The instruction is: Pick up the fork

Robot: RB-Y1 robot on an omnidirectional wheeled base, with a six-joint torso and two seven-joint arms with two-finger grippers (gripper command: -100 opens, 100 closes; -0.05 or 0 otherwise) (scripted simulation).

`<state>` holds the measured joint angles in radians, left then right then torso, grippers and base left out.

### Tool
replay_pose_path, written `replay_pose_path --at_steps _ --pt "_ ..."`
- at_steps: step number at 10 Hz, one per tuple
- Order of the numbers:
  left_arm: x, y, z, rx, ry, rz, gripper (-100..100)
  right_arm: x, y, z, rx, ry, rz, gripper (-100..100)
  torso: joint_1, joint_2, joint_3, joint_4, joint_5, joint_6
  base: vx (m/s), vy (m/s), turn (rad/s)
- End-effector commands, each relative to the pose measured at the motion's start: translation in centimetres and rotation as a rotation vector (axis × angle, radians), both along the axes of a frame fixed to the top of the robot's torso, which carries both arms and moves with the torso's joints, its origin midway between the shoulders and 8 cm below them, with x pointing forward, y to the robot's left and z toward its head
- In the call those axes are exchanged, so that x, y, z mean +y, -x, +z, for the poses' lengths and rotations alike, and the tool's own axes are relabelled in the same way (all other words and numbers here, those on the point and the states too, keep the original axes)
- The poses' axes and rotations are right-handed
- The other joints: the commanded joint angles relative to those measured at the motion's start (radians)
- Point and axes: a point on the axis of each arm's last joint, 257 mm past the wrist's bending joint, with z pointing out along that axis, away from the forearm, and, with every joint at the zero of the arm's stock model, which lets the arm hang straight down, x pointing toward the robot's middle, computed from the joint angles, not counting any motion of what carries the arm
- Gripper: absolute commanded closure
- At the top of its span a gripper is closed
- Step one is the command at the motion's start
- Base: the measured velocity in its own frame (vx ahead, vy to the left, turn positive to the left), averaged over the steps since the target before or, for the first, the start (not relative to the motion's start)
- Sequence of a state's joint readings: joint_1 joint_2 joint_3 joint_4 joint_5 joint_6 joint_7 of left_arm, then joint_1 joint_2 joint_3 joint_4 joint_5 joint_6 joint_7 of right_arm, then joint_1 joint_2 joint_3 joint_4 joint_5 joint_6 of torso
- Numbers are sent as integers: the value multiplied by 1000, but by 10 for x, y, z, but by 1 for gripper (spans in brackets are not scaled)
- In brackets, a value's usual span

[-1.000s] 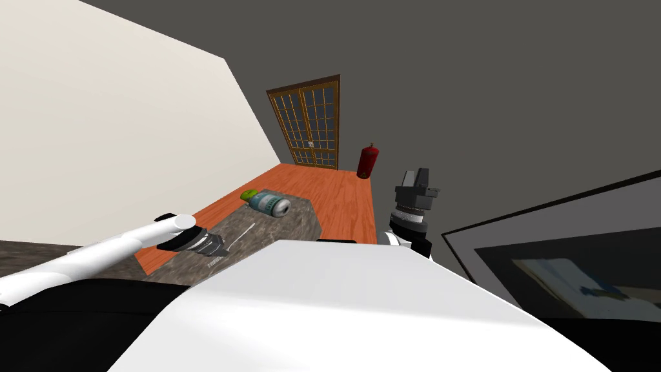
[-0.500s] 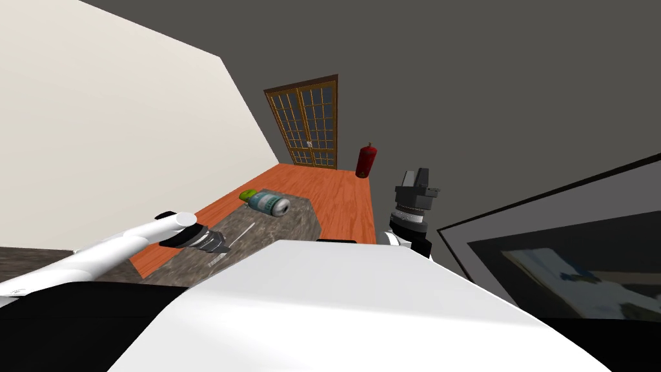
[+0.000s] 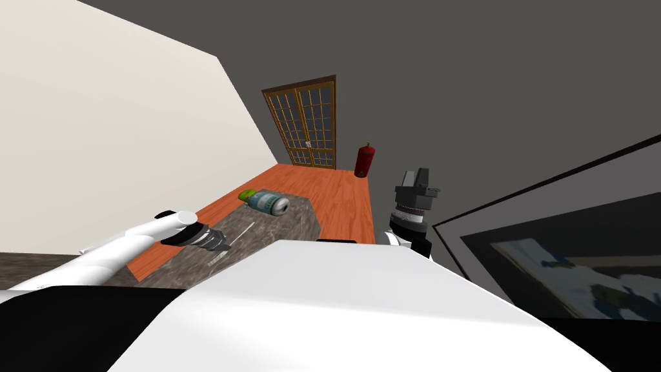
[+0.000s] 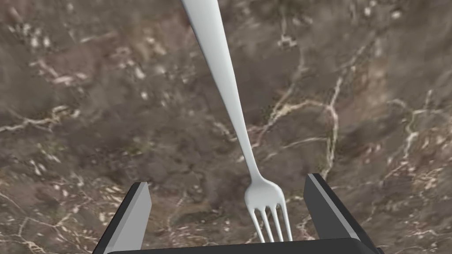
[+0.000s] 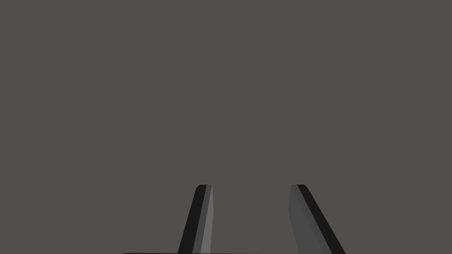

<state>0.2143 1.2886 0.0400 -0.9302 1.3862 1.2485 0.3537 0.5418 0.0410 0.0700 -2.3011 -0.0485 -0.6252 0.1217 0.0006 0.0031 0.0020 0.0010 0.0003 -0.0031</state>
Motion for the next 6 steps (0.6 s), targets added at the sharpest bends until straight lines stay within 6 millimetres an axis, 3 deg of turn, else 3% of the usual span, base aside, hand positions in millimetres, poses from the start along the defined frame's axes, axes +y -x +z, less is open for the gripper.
replay_pose_path --at_steps 1,4,6 --pt "5 3 1 12 -19 -5 -100 0 0 0 0 0 0 0 0 0 0 0 0 0 -13 2 1" --pt "-1 -4 -7 -6 11 21 -100 0 0 0 0 0 0 0 0 0 0 0 0 0 -28 1 -43" --pt "9 1 -3 12 -22 15 -100 0 0 0 0 0 0 0 0 0 0 0 0 0 -23 -2 -11"
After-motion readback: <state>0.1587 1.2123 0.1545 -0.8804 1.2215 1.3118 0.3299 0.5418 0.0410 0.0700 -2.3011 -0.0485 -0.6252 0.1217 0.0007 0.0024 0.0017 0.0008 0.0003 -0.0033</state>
